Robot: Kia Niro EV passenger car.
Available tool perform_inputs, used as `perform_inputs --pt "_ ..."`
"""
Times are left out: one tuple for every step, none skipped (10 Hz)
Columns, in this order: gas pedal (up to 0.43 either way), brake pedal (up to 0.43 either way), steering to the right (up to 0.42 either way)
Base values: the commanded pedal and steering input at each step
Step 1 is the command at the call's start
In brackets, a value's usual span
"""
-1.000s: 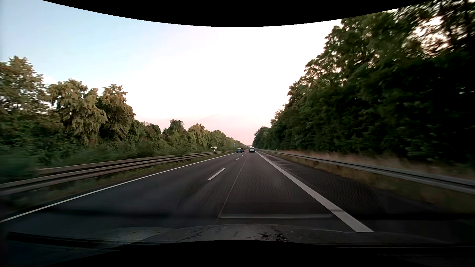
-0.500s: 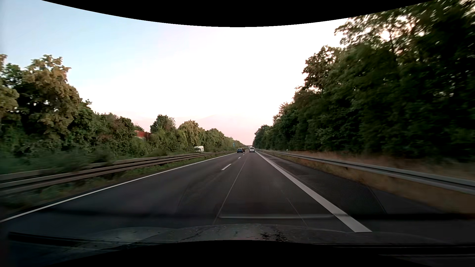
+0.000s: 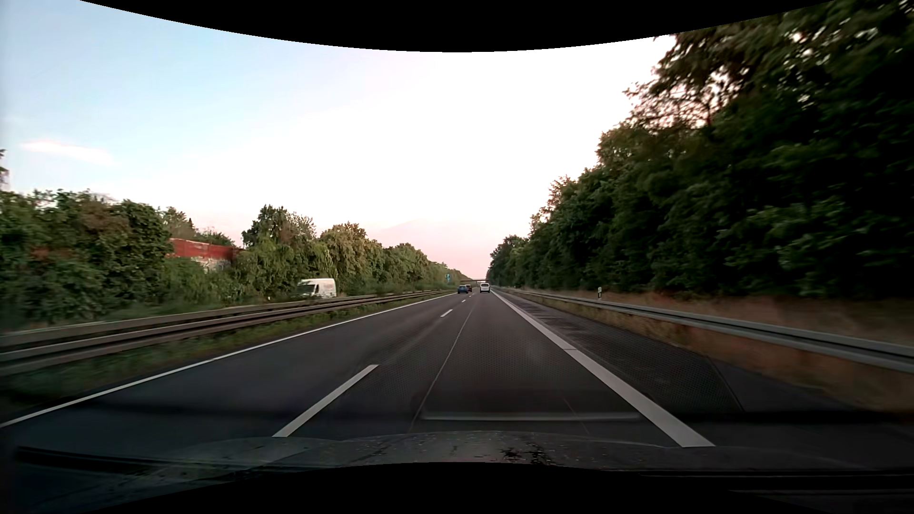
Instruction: Follow the waypoints while adhering to traffic rules and regulations
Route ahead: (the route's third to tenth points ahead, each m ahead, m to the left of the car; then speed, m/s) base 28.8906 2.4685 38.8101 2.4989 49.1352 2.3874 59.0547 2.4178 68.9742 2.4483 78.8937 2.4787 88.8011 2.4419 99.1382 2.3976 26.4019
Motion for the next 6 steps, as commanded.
perform_inputs --pt "0.189 0.000 -0.004" --pt "0.189 0.000 -0.004" --pt "0.177 0.000 -0.004" --pt "0.177 0.000 -0.004" --pt "0.177 0.000 -0.004" --pt "0.177 0.000 -0.004"
